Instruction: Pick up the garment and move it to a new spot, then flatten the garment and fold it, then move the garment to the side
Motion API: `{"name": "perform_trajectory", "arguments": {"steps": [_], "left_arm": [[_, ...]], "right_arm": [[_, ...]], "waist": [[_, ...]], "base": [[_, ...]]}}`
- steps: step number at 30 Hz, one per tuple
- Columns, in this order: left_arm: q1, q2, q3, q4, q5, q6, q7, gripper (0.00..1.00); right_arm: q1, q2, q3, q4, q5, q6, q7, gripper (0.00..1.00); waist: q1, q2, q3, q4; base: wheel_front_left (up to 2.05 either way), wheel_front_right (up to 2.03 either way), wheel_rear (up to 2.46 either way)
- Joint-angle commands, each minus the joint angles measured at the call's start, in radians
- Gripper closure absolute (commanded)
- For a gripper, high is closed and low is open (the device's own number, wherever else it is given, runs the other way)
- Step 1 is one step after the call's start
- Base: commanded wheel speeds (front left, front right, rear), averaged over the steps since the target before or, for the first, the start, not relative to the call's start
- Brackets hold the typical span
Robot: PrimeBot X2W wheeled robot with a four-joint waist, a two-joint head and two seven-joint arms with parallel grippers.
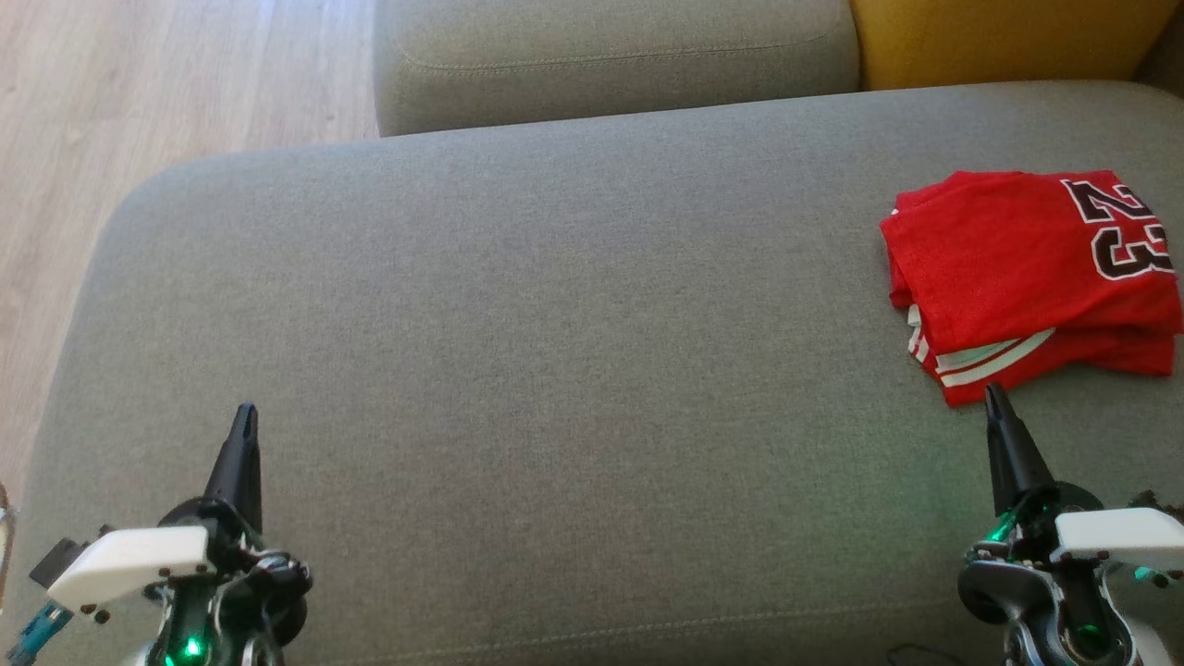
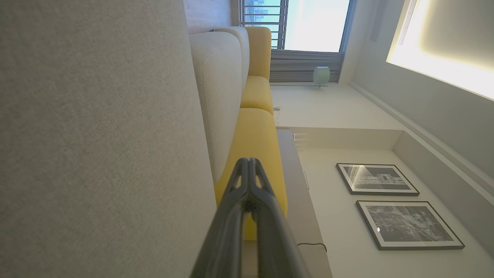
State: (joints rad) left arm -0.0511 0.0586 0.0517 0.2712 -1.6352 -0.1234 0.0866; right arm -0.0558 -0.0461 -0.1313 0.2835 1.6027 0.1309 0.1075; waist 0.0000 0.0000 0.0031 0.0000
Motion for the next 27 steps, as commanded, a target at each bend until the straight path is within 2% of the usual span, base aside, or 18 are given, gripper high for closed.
{"name": "perform_trajectory", "arguments": {"steps": [1, 27], "left_arm": [[-0.055, 0.008, 0.039, -0.027, 0.008, -0.007, 0.008, 1.00], [-0.056, 0.003, 0.046, -0.027, 0.013, -0.007, 0.014, 1.00]], "right_arm": [[-0.052, -0.004, 0.017, -0.039, 0.006, 0.000, 0.006, 1.00], [-0.052, -0.004, 0.018, -0.039, 0.006, 0.000, 0.006, 1.00]], "waist": [[0.0000, 0.0000, 0.000, 0.000], [0.0000, 0.0000, 0.000, 0.000]], "base": [[0.00, 0.00, 0.00], [0.00, 0.00, 0.00]]}}
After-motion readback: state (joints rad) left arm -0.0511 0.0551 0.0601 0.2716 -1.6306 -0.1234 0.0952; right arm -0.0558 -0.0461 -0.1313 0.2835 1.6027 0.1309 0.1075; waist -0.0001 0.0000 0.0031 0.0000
